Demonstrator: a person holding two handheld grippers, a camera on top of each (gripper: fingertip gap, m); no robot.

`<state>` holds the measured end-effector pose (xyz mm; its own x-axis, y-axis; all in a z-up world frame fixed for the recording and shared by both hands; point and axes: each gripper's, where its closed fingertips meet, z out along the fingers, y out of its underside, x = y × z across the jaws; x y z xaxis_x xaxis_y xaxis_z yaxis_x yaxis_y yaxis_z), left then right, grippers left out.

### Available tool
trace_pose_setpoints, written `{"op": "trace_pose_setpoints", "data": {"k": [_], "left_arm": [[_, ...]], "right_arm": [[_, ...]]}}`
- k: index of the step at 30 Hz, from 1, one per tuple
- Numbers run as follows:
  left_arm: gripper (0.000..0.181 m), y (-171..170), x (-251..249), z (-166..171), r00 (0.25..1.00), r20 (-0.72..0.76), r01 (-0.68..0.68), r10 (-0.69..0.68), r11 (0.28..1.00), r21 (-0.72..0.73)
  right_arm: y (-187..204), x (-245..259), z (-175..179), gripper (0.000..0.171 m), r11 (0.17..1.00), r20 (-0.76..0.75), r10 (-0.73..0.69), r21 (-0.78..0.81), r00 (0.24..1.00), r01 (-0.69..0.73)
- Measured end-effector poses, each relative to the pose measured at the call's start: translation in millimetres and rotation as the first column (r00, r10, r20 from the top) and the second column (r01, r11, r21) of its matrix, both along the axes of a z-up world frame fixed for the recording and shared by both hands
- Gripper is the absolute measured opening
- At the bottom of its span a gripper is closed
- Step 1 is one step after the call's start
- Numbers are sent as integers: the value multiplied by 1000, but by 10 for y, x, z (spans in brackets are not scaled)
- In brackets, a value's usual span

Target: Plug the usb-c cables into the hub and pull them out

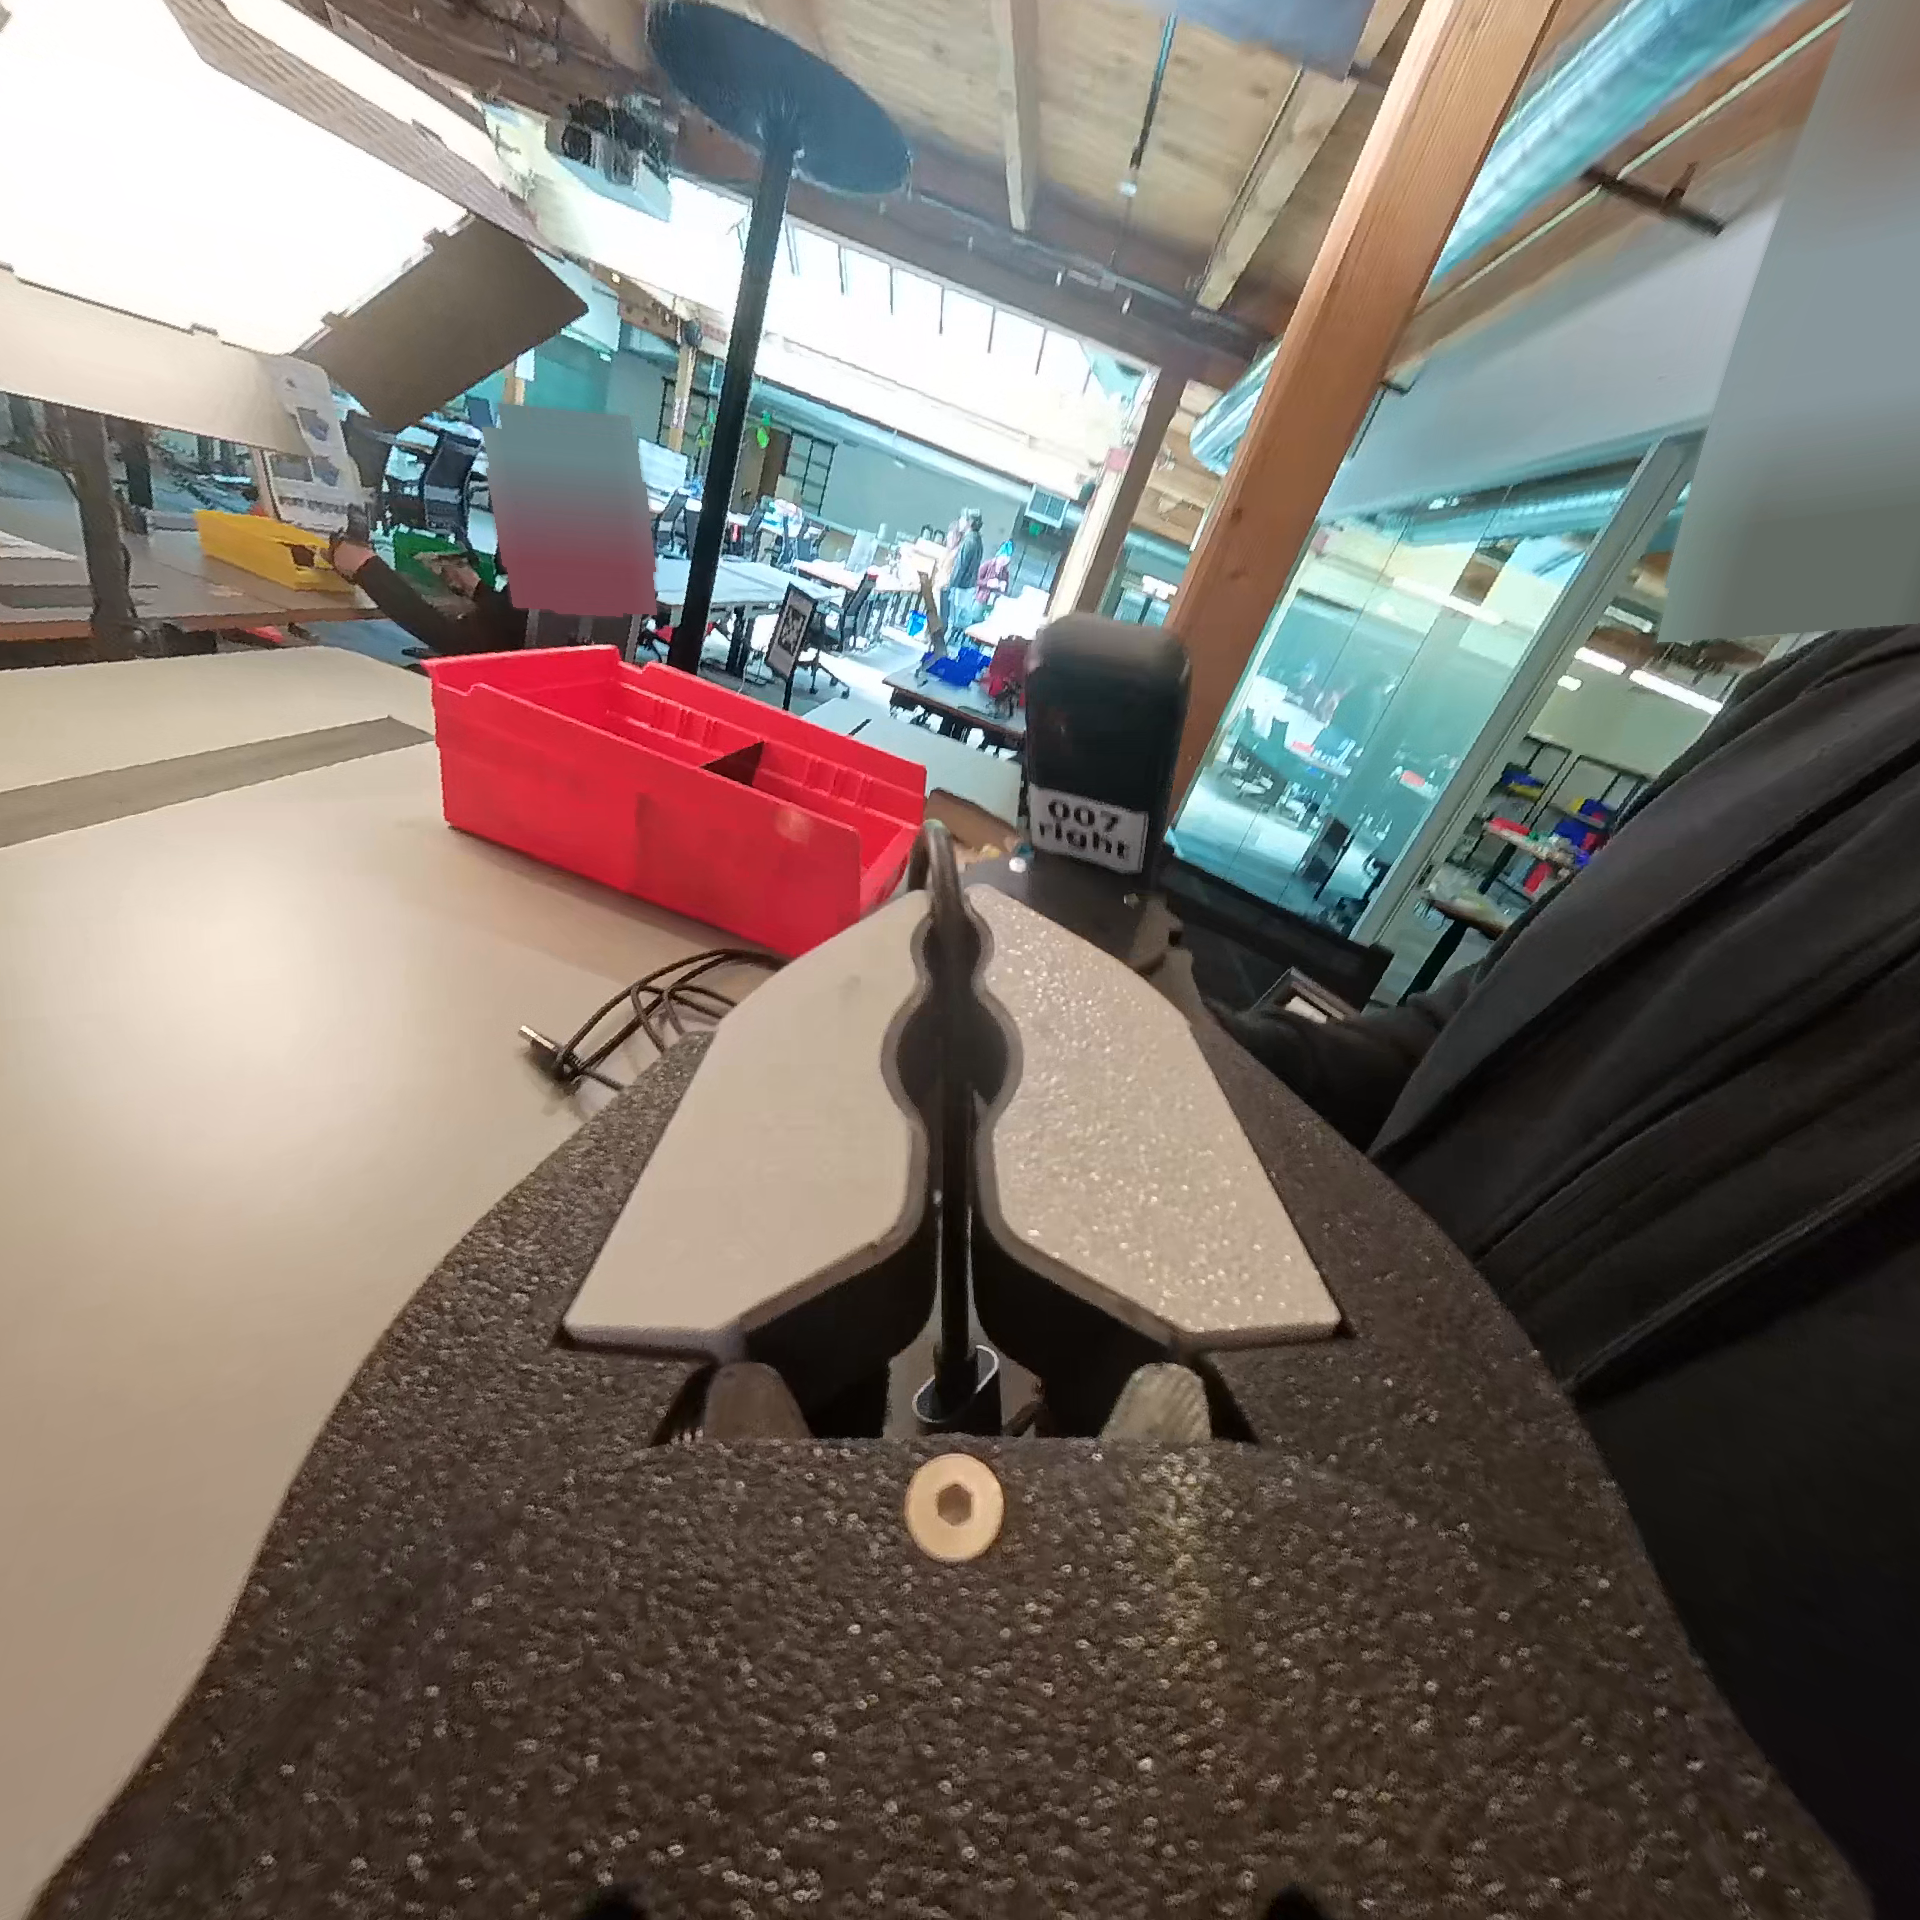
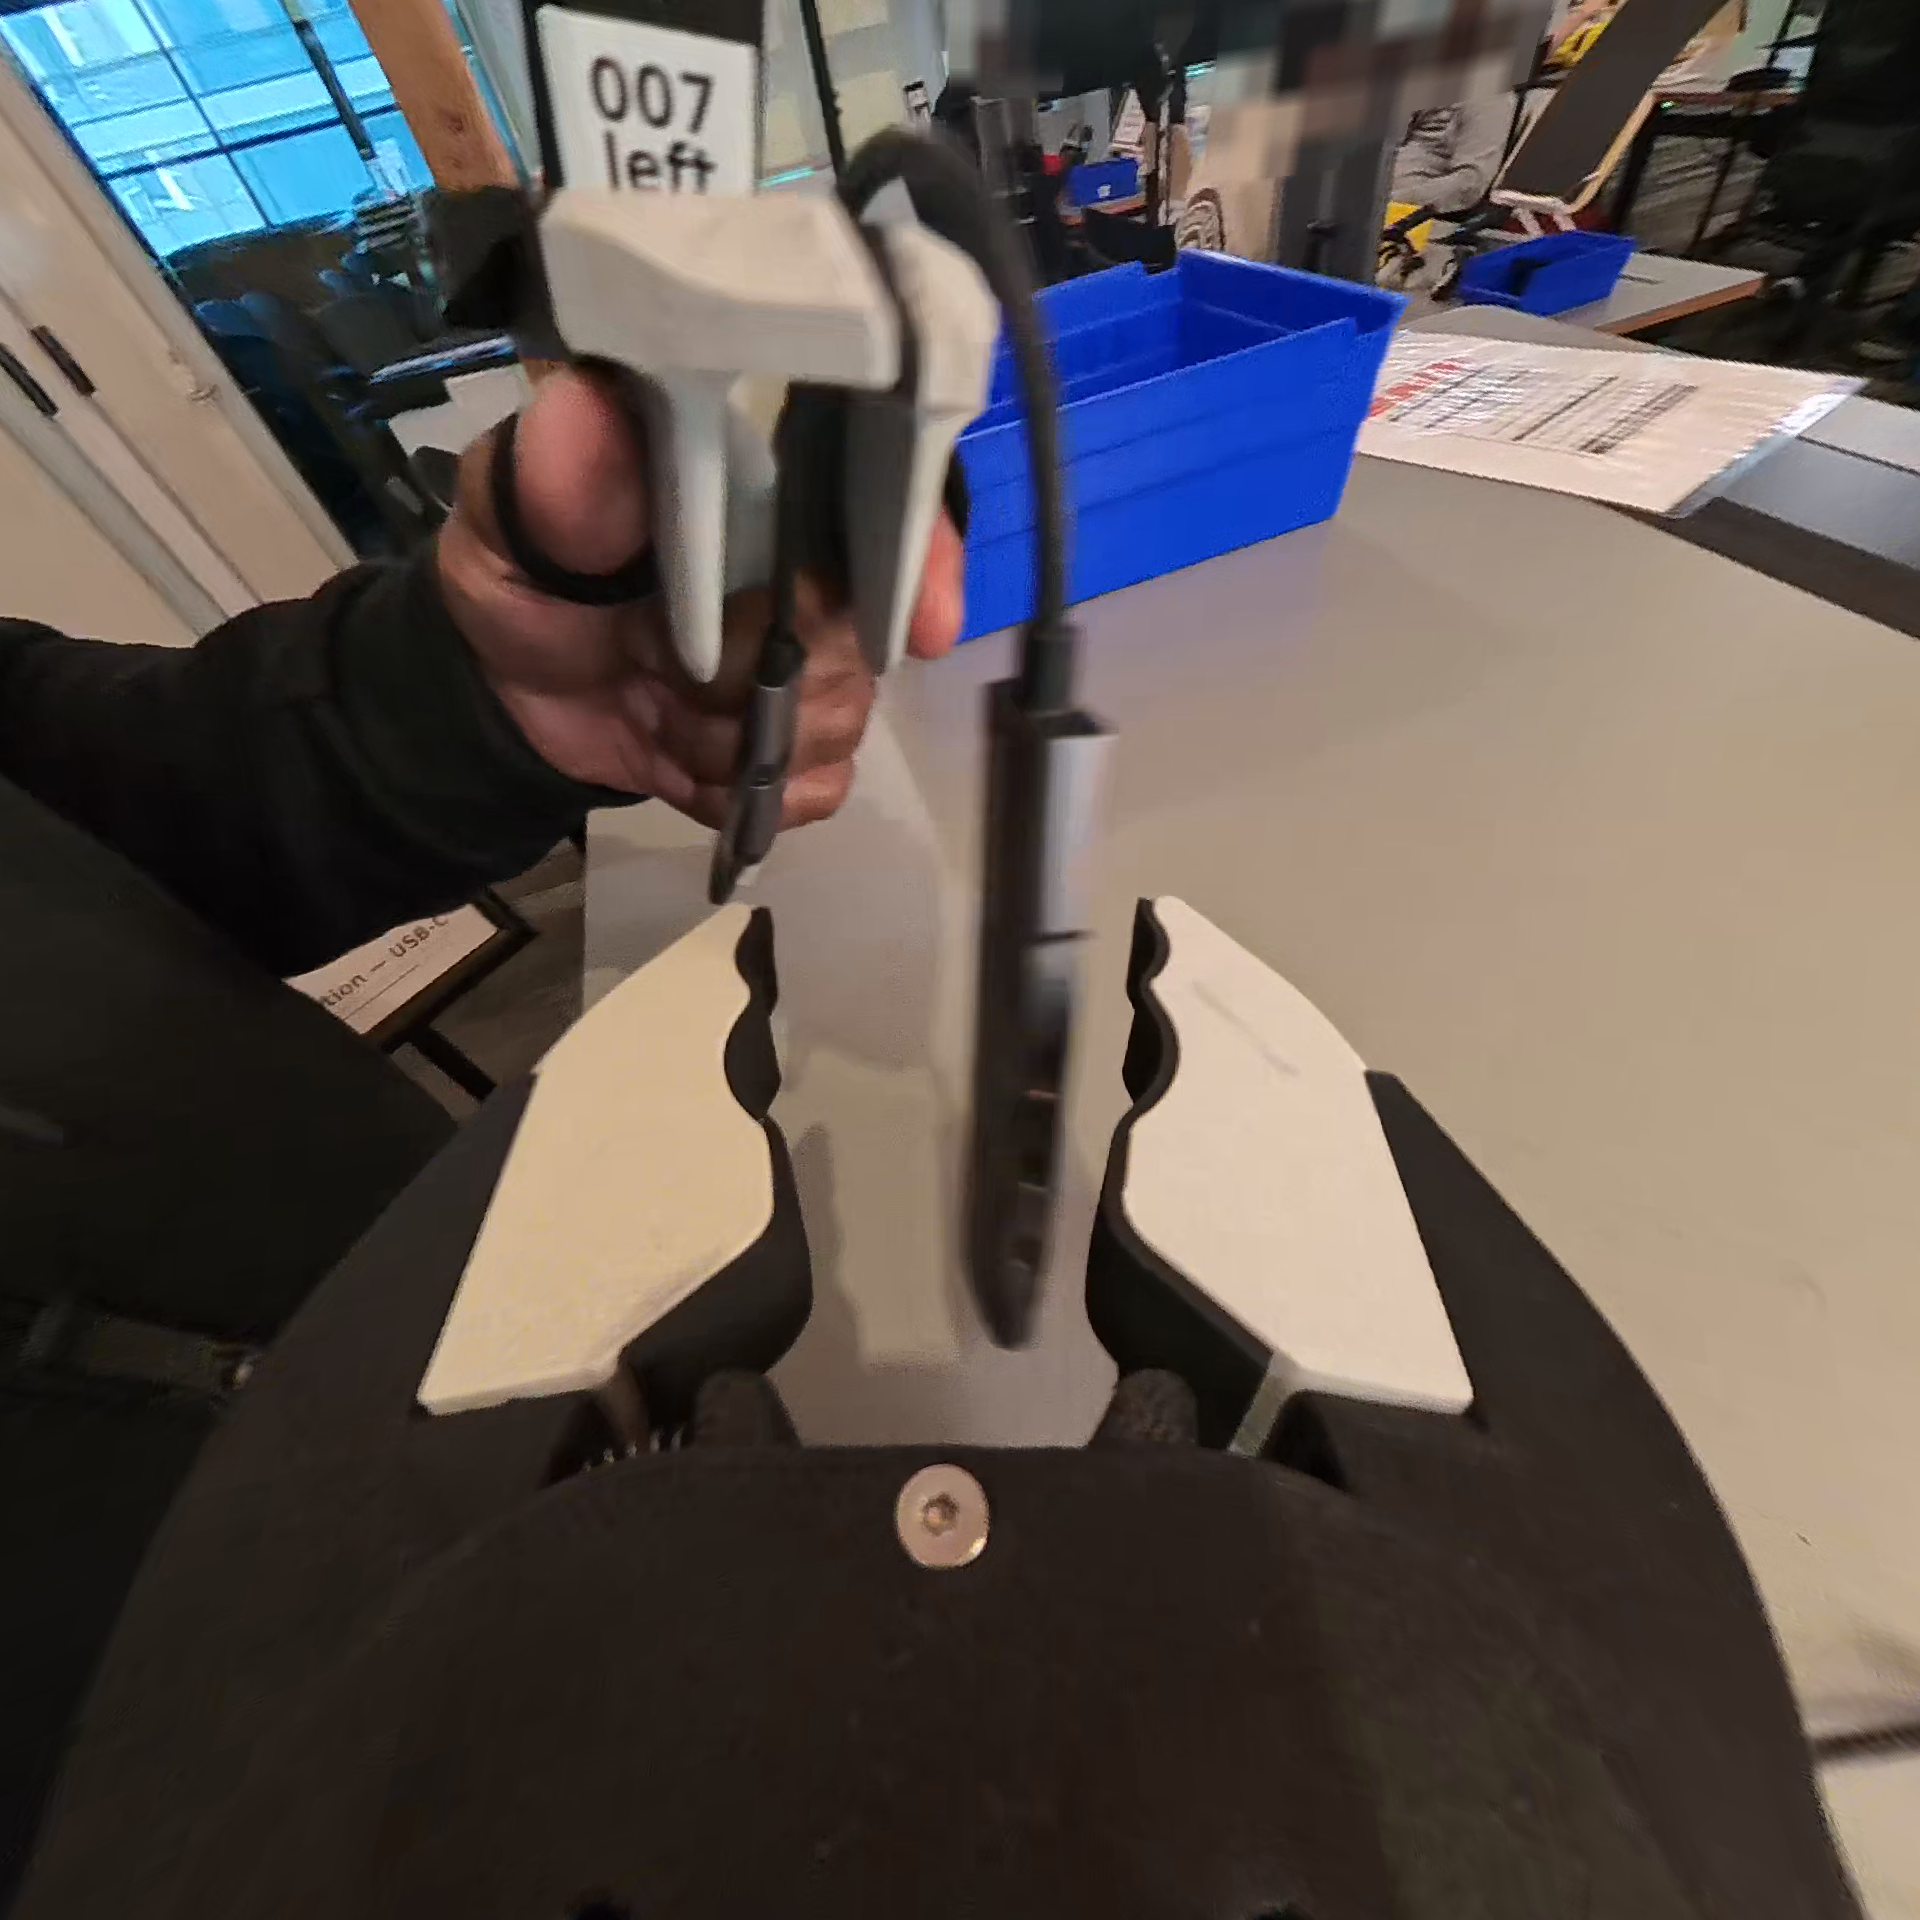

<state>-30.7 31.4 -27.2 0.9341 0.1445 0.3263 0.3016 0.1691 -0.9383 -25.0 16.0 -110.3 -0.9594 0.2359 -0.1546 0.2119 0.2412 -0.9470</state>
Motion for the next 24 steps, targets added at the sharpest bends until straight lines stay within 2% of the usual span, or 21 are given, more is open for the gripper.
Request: {"op": "trace_pose_setpoints", "data": {"k": [6,12,16,19,24], "left_arm": [[0,10,-126,21,996,70,-57,51,994,88],[0,48,-222,-21,987,60,-154,150,985,72],[0,106,-234,24,982,55,-187,183,978,94],[0,122,-260,36,975,58,-218,212,970,110],[6,72,-281,4,974,115,-207,193,970,128]], "right_arm": [[-198,207,59,61,996,41,55,-67,998,-53],[-142,264,78,60,995,75,59,-81,995,-53],[-120,218,18,43,999,78,6,-48,997,-2],[-84,160,-28,15,999,34,-49,4,998,49],[64,65,16,6,996,71,-82,-23,994,83]]}}
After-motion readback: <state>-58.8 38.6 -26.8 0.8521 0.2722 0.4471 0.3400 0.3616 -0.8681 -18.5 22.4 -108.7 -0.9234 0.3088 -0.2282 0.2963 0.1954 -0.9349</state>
